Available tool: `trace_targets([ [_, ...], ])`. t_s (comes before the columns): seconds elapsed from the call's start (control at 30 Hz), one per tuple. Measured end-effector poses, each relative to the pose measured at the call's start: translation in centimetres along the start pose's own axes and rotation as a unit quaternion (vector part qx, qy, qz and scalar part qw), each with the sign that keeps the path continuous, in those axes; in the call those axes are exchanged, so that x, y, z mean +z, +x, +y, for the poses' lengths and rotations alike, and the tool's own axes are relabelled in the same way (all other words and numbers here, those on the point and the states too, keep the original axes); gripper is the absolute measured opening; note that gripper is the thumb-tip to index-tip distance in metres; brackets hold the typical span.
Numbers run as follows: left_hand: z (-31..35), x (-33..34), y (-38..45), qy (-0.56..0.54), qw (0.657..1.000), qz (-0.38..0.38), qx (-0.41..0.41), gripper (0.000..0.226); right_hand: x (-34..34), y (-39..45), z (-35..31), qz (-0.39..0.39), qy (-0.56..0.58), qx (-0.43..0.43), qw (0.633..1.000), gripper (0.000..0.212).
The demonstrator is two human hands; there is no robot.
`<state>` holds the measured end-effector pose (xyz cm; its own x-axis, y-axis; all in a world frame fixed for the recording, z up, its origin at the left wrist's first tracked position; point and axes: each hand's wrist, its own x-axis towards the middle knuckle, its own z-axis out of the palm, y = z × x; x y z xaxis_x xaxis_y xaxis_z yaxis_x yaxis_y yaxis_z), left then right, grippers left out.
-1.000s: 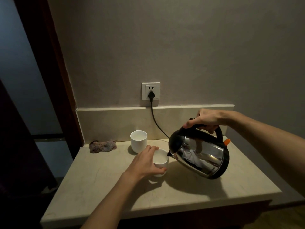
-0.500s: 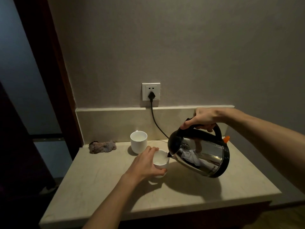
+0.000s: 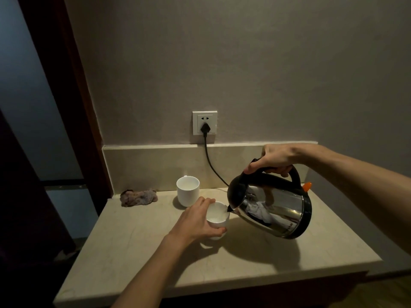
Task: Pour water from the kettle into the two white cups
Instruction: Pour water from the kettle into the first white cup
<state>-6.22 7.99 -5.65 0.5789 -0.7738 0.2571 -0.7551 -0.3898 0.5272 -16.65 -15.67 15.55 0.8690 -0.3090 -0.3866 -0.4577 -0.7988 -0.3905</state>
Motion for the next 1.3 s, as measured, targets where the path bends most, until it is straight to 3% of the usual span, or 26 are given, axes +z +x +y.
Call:
trace_targets([
  [1.3, 0.0, 0.1, 0.1, 0.010, 1.000, -0.004, 0.001, 0.097, -0.4, -0.1, -2.1, -0.029, -0.048, 0.005, 0.998, 0.046],
])
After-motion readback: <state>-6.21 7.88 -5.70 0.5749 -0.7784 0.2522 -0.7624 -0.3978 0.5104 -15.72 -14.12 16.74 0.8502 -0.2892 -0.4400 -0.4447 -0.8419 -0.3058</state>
